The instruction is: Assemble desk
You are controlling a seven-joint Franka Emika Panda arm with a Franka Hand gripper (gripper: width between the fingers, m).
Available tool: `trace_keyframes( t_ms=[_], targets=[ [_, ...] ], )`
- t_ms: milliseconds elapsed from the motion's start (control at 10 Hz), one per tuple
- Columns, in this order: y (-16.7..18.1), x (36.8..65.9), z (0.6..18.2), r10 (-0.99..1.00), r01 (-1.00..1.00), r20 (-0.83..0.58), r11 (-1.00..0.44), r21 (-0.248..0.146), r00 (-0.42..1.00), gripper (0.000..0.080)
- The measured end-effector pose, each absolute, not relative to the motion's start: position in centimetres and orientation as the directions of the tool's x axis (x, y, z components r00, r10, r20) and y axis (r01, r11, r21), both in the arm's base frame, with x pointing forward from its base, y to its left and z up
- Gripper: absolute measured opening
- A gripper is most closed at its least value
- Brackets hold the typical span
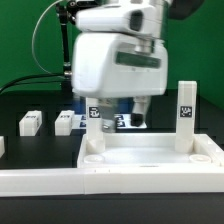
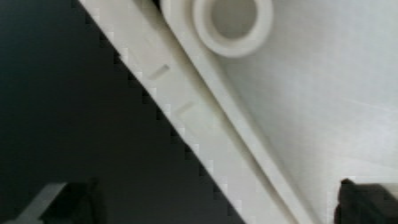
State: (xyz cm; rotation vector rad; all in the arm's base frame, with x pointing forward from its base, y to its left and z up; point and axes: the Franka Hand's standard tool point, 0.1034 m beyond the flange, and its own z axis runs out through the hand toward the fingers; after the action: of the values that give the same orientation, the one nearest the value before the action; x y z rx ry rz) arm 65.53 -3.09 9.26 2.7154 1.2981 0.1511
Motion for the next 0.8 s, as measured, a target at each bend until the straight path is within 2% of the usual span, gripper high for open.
trace_keyframes(
  t_ms=[200, 400, 500, 800],
  targets=[
    [-6.5, 64.3, 10.4, 0.706, 0.695, 0.048, -0.705, 0.139, 0.707, 0.0649],
    [-12.2, 63.2, 11.8, 0.615, 0.603, 0.056, -0.784, 0.144, 0.786, 0.0649],
    [-13.1, 62.8, 11.8, 0.503, 0.493, 0.064, -0.861, 0.127, 0.862, 0.0649],
    [-12.7, 62.9, 11.7, 0.353, 0.343, 0.086, -0.933, 0.110, 0.932, 0.0649]
  ],
)
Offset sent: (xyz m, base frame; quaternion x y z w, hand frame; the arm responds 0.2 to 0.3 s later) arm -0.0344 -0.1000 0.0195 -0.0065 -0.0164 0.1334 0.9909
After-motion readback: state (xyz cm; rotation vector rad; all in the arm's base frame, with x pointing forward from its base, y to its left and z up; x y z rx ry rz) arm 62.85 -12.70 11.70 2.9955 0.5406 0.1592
